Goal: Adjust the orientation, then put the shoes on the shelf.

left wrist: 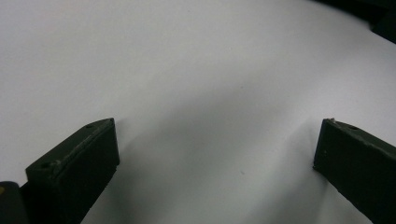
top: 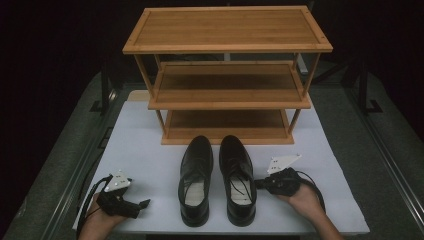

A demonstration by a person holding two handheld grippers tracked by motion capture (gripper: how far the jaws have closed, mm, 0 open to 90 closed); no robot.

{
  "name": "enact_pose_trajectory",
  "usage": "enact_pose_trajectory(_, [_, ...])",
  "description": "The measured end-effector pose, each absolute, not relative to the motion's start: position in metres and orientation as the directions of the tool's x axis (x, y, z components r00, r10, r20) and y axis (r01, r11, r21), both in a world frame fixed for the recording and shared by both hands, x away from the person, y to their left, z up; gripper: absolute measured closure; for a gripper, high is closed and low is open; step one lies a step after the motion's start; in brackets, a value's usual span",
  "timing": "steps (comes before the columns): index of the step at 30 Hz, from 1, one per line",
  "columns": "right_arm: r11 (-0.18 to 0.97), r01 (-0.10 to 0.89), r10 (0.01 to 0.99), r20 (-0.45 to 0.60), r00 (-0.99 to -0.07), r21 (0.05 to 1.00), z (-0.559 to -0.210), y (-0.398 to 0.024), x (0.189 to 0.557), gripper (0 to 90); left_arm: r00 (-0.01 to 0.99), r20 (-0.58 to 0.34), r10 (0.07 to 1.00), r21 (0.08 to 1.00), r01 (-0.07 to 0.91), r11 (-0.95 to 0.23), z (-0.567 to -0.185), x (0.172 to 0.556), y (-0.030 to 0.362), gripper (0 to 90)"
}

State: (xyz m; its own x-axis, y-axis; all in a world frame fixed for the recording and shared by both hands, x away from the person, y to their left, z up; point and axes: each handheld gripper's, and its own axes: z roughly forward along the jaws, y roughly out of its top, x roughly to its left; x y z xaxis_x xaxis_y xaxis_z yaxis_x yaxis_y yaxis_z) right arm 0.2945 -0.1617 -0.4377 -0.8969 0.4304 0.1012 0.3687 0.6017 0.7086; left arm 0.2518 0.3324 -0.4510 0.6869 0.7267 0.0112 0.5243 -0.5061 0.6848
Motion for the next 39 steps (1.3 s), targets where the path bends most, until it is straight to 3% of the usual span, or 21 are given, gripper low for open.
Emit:
enact_pose_trajectory(24, [0.63,0.322,0.37,0.092,-0.925,0.707,-0.437,-0.133,0.292,90.0,0.686,0.012,0.727,0.686,0.523,-0.506,-0.451,0.252,0.332,0.0])
enact_pose_trajectory(34, [0.568,0.348,0.435,0.087,-0.896,0.746,-0.427,-0.152,0.296,89.6,0.686,0.007,0.728,0.683,0.528,-0.505,-0.449,0.252,0.333,0.0])
enact_pose_trajectory(39, [0.543,0.373,0.467,0.099,-0.879,0.753,-0.421,-0.16,0.295,76.5,0.675,-0.022,0.737,0.699,0.538,-0.471,-0.442,0.253,0.336,5.7])
